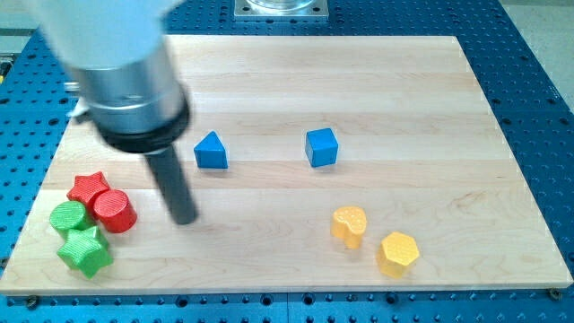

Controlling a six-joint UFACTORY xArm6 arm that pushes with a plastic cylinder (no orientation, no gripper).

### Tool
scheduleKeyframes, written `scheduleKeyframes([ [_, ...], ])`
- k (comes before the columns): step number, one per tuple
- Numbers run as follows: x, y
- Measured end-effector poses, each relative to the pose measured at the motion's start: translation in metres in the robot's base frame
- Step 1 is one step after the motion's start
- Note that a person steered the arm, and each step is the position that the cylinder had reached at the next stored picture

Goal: Move the blue triangle to the left center of the board

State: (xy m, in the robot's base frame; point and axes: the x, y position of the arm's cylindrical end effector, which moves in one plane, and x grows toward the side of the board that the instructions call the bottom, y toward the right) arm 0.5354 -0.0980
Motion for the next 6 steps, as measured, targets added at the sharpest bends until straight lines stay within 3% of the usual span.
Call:
scheduleKeyframes([
  [2,-0.026,0.042],
  [4,-0.078,0.033],
  [6,-0.092,-0.068],
])
